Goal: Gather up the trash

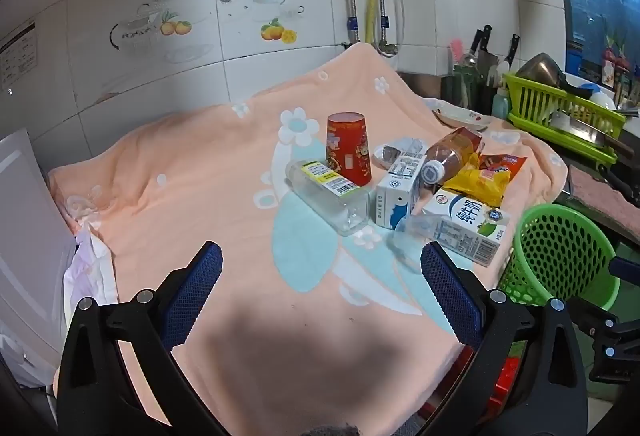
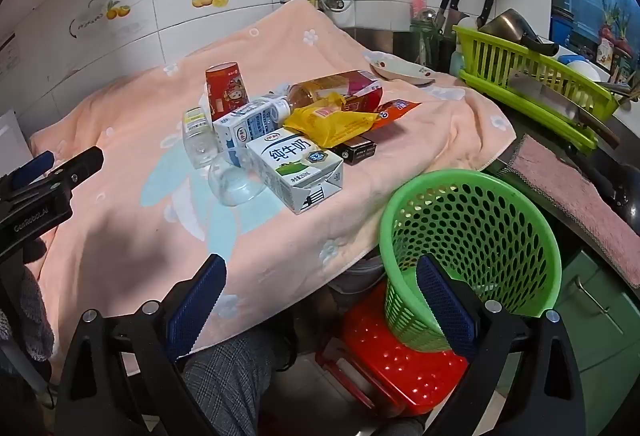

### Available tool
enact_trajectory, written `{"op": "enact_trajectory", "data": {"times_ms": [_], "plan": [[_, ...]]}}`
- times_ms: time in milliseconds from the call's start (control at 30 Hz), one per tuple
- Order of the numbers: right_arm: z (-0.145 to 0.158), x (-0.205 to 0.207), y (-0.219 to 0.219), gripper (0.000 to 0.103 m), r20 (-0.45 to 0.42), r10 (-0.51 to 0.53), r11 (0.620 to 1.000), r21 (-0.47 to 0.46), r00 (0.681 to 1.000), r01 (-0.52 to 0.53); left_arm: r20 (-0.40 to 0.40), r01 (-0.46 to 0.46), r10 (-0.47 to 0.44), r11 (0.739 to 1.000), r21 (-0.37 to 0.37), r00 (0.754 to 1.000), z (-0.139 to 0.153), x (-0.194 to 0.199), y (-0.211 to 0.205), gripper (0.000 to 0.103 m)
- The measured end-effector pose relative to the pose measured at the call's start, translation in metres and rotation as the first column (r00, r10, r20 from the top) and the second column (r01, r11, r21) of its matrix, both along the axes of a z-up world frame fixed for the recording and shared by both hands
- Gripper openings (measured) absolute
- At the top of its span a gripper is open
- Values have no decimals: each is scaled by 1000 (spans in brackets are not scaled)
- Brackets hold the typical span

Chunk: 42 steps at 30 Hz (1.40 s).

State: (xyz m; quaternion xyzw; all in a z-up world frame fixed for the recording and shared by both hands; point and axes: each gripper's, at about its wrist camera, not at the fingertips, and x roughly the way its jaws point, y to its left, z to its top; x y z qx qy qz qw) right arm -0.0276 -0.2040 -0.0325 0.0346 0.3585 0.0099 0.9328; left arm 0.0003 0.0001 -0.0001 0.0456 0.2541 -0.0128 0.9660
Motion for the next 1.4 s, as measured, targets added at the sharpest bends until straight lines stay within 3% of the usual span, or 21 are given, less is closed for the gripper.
{"op": "enact_trajectory", "data": {"times_ms": [1400], "plan": [[-4, 3, -5, 93, -11, -3, 1000, -3, 1000, 3, -20, 1, -1, 1000, -5, 1000, -6, 5, -4, 98]]}}
